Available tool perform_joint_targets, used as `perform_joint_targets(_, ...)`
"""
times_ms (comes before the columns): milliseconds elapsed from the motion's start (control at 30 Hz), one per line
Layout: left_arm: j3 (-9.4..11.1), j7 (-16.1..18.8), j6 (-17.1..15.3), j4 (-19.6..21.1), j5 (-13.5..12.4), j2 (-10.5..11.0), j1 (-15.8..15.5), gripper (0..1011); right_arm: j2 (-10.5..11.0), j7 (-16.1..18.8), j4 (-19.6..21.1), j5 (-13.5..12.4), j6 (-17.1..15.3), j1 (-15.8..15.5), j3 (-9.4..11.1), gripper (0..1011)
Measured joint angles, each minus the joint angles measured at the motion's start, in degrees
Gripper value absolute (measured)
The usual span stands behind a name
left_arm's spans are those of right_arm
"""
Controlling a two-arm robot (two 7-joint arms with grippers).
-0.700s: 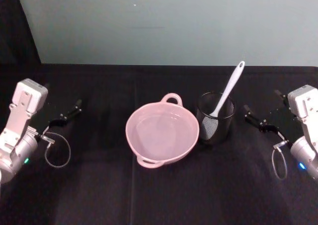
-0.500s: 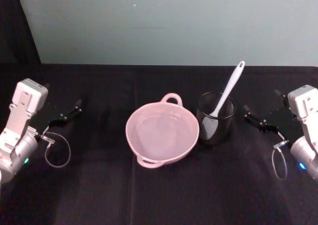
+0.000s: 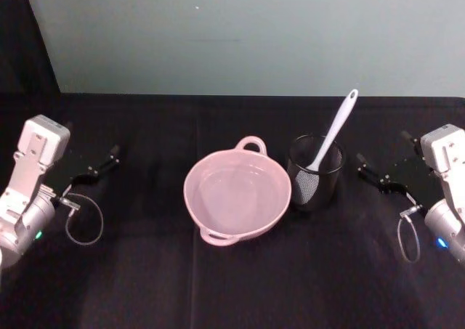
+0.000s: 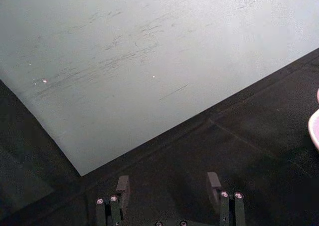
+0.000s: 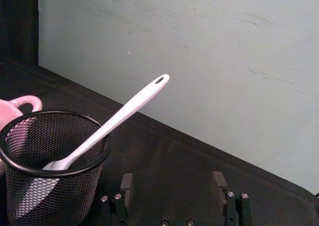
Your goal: Use the one hand to pick up the spoon and stir the clear water in the bowl.
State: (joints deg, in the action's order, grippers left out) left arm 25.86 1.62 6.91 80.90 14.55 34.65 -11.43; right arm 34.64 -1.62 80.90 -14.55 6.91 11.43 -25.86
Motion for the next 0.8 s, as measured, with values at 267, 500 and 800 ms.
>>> perform_joint_targets(267, 0.0, 0.0, 0.0, 0.0, 0.0, 0.0, 0.0, 1011, 0.0, 0.0, 0.0, 0.0, 0.0, 0.0, 0.0, 1002)
perform_joint_targets(500, 0.0, 0.0, 0.0, 0.0, 0.0, 0.0, 0.0, 1011, 0.07, -0.1, 3.05, -1.09, 1.27, -2.48, 1.74, 1002)
perform_joint_targets(800, 0.0, 0.0, 0.0, 0.0, 0.0, 0.0, 0.0, 1011, -1.15, 4.87, 12.16, -16.84, 0.8, -9.81, 9.56, 1002)
